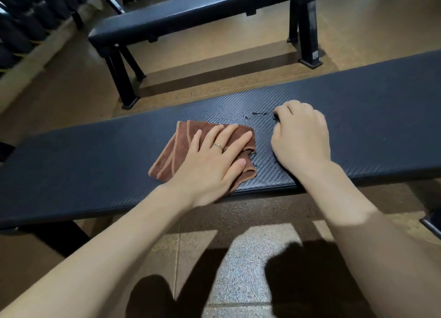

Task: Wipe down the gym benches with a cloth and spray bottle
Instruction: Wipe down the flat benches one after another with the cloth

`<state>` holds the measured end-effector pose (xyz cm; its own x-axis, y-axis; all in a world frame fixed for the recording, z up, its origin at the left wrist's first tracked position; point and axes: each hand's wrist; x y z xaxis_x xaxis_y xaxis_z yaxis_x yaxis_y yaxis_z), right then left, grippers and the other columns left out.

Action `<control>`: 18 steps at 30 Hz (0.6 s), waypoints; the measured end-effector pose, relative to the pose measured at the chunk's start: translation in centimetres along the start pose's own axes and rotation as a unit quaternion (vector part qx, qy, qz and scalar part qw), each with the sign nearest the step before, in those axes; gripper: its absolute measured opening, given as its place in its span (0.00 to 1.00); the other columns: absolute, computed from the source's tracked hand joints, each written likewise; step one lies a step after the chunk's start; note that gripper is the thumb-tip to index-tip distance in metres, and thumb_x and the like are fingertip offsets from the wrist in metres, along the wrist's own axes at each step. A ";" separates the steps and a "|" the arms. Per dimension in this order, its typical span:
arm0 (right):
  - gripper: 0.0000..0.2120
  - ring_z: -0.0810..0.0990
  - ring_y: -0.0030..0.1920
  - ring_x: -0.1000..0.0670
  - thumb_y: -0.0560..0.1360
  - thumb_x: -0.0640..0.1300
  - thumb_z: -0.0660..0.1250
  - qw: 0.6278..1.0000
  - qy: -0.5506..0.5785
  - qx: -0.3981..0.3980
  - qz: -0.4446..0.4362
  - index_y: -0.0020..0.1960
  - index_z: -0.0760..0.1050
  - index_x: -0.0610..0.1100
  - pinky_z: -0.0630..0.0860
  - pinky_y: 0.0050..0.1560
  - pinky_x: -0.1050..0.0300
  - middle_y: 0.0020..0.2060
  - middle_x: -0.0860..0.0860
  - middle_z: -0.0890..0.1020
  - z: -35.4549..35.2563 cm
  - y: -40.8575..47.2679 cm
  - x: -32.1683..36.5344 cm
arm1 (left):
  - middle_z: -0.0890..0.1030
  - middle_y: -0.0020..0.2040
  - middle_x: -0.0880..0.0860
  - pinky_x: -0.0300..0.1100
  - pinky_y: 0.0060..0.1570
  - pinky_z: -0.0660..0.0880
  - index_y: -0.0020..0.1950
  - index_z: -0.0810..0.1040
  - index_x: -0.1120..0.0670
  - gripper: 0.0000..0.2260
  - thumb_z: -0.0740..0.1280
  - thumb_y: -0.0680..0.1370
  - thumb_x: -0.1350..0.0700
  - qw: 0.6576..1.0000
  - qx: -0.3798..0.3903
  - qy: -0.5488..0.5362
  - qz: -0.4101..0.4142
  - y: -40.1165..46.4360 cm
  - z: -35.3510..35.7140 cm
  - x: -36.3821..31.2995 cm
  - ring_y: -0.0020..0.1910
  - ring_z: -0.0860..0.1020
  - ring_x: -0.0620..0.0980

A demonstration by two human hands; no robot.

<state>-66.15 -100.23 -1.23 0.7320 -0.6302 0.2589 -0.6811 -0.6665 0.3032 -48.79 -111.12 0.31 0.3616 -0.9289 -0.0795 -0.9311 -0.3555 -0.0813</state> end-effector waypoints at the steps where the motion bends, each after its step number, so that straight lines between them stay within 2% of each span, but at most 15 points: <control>1: 0.17 0.75 0.60 0.39 0.79 0.43 0.56 1.000 -0.002 -0.001 -0.006 0.62 0.78 0.41 0.68 0.62 0.43 0.59 0.43 0.79 0.2 -0.2 0.0 | 0.50 0.84 0.47 0.60 0.80 0.43 0.83 0.50 0.40 0.29 0.39 0.81 0.37 1.000 0.001 -0.009 -0.001 1.1 -0.1 -0.8 0.82 0.47 0.51; 5: 0.21 0.75 0.62 0.41 0.78 0.45 0.52 1.000 0.010 0.001 -0.020 0.63 0.77 0.41 0.68 0.64 0.44 0.60 0.44 0.79 0.4 -0.4 0.2 | 0.50 0.84 0.45 0.59 0.80 0.42 0.83 0.50 0.39 0.27 0.46 0.84 0.39 1.000 0.000 -0.017 -0.005 2.4 0.0 -1.5 0.83 0.46 0.48; 12: 0.18 0.74 0.62 0.40 0.79 0.43 0.56 0.999 0.028 -0.007 -0.028 0.64 0.77 0.41 0.67 0.65 0.44 0.60 0.44 0.79 0.7 -0.6 -0.4 | 0.52 0.83 0.38 0.53 0.81 0.43 0.83 0.51 0.39 0.27 0.48 0.84 0.38 0.999 -0.018 -0.033 -0.002 -4.4 0.1 0.7 0.82 0.46 0.40; 15: 0.17 0.74 0.62 0.41 0.80 0.43 0.56 0.999 0.024 -0.003 -0.023 0.64 0.77 0.42 0.67 0.66 0.45 0.60 0.45 0.78 0.6 -0.4 -0.3 | 0.59 0.82 0.42 0.56 0.80 0.51 0.83 0.54 0.43 0.30 0.49 0.82 0.35 0.993 -0.047 -0.106 -0.034 -2.9 -0.3 0.6 0.81 0.54 0.42; 18: 0.20 0.74 0.64 0.43 0.79 0.45 0.54 1.000 0.022 -0.011 -0.014 0.66 0.76 0.43 0.67 0.68 0.46 0.61 0.47 0.78 0.3 -0.6 -0.2 | 0.59 0.82 0.45 0.57 0.80 0.49 0.82 0.57 0.43 0.31 0.47 0.81 0.33 0.997 -0.045 -0.054 -0.031 0.6 -0.3 -0.3 0.81 0.56 0.46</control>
<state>-65.92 -99.81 -1.70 0.7507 -0.5939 0.2895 -0.6607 -0.6742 0.3302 -49.45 -111.09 0.56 0.4180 -0.8898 -0.1832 -0.9052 -0.4250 -0.0009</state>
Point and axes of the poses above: each hand's wrist, its own y-axis towards the middle knuckle, its own z-axis out of the palm, x = y × z
